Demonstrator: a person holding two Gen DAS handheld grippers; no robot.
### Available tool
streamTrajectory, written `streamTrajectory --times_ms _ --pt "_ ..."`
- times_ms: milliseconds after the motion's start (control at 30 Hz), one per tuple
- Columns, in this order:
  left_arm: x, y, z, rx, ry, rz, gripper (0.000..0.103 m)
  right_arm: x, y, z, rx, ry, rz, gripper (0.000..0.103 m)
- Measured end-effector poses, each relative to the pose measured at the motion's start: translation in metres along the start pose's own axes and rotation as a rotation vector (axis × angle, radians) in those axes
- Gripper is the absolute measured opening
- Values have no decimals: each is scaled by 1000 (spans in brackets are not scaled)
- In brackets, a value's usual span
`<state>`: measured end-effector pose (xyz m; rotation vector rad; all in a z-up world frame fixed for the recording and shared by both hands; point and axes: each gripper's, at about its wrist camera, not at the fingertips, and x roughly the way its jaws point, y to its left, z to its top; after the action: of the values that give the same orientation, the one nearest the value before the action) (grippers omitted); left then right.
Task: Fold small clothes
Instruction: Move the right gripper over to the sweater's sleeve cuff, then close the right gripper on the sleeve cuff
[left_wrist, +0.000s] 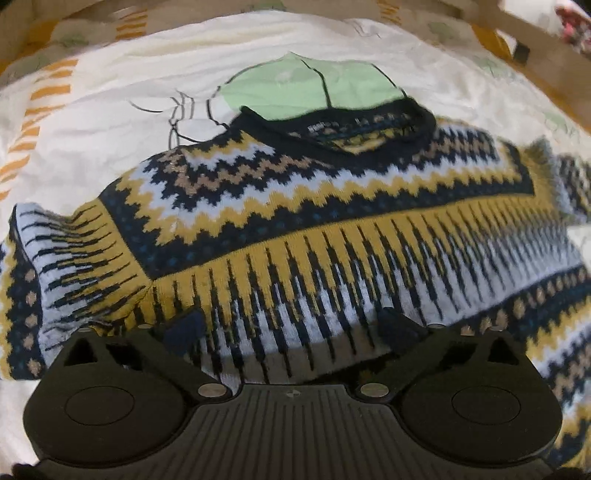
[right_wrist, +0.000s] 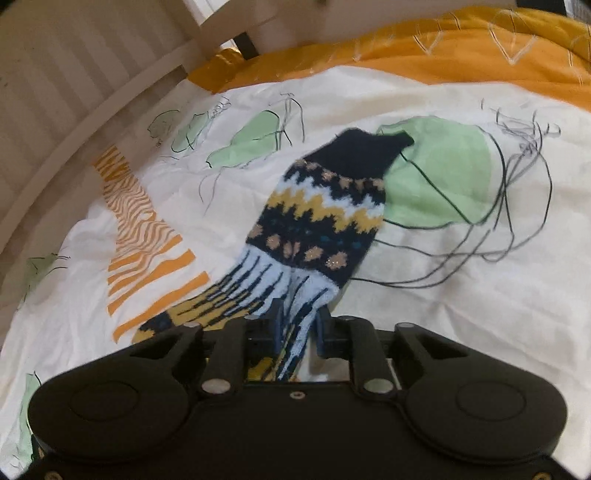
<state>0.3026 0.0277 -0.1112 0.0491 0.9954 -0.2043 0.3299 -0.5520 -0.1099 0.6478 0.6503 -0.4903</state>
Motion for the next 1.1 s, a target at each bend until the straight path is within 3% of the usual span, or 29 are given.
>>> streamTrajectory --times_ms 67,167,367,467,600,633,700,767,900,933,1000,1100 --pt "-3 3 2 -20 -18 -1 93 -8 12 5 -56 -26 4 20" --pt "-11 4 6 -19 -54 10 93 -32 40 11 -138 -68 54 20" --pt "-30 14 16 -60 -112 -11 93 -97 133 0 -370 -128 296 19" --pt "-35 21 19 -84 -125 -7 93 -124 186 -28 -474 -94 465 19" --pt "-38 28 19 -104 -130 -3 93 -123 222 -63 -487 12 535 21" --pt "-38 29 20 -103 -132 -1 93 -116 222 -68 -482 27 515 23" --pt "-39 29 21 -97 -136 1 93 -101 212 -73 -472 42 439 38" --pt "-39 28 21 -91 -139 2 93 -86 192 -70 -438 45 358 64" --pt "-35 23 19 -68 -136 10 93 -71 138 -53 -386 -60 128 82" --pt "-34 22 18 -65 -133 12 93 -66 125 -47 -360 -87 67 97" --pt "-31 19 17 -60 -126 13 93 -57 94 -38 -297 -134 -78 102" --pt "-29 17 16 -46 -126 18 93 -35 50 -25 -231 -76 -148 101"
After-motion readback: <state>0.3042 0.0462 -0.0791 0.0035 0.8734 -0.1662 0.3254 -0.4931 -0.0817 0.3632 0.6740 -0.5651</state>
